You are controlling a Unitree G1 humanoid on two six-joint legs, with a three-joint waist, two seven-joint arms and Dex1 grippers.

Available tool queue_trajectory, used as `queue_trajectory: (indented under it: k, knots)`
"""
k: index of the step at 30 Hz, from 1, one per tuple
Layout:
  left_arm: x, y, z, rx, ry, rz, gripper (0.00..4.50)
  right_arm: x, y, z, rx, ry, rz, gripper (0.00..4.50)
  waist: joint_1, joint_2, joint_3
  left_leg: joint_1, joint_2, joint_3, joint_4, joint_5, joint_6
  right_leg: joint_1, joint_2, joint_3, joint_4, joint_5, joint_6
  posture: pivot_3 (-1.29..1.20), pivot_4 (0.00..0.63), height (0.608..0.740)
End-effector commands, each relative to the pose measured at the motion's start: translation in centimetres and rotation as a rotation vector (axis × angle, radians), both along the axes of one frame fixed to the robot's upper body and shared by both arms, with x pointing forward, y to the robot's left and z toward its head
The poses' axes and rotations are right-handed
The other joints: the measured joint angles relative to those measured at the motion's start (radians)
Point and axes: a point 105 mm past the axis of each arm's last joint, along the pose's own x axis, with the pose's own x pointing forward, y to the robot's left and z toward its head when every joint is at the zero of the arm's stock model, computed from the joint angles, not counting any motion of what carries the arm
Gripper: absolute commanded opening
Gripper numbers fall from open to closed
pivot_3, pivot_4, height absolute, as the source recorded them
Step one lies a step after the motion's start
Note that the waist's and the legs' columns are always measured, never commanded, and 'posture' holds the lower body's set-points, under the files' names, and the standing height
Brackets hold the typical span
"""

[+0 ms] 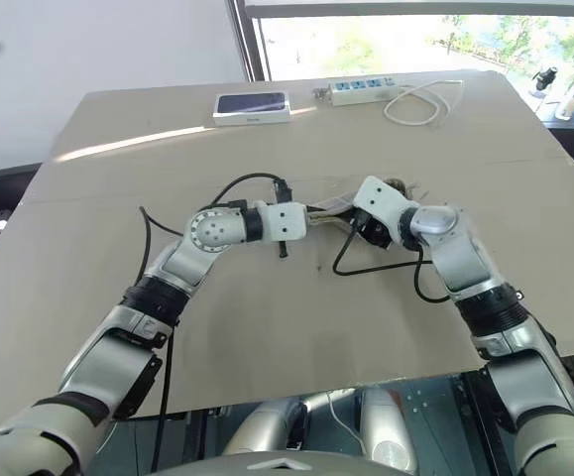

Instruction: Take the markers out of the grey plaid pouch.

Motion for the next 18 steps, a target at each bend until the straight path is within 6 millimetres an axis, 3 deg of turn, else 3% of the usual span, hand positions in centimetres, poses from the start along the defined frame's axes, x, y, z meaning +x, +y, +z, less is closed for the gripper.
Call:
queue_trajectory:
  k: [1,7,18]
  knots:
    - [-0.1,0.4,0.4,-0.027,-0.017,0.015,0.00,-0.1,-0.8,0.6,0.025,-0.011,-0.038,2.98,0.000,0.000,0.000,0.000,0.000,0.000,0.000,0.000,0.000,0.000,0.000,0.000,0.000,0.000,0.000,0.00,0.150,0.740]
    - [-0.1,0.5,0.7,-0.064,-0.003,0.029,0.00,0.6,-1.9,-1.3,0.017,0.052,-0.107,2.98,0.000,0.000,0.000,0.000,0.000,0.000,0.000,0.000,0.000,0.000,0.000,0.000,0.000,0.000,0.000,0.00,0.150,0.740]
    - [-0.8,-1.3,4.0,-0.249,0.071,-0.019,0.00,3.6,-2.6,-1.7,0.056,0.016,-0.192,2.98,-0.003,0.000,0.000,0.001,0.000,0.001,0.001,0.000,0.000,0.000,0.000,0.001,0.002,0.000,0.000,0.00,0.150,0.740]
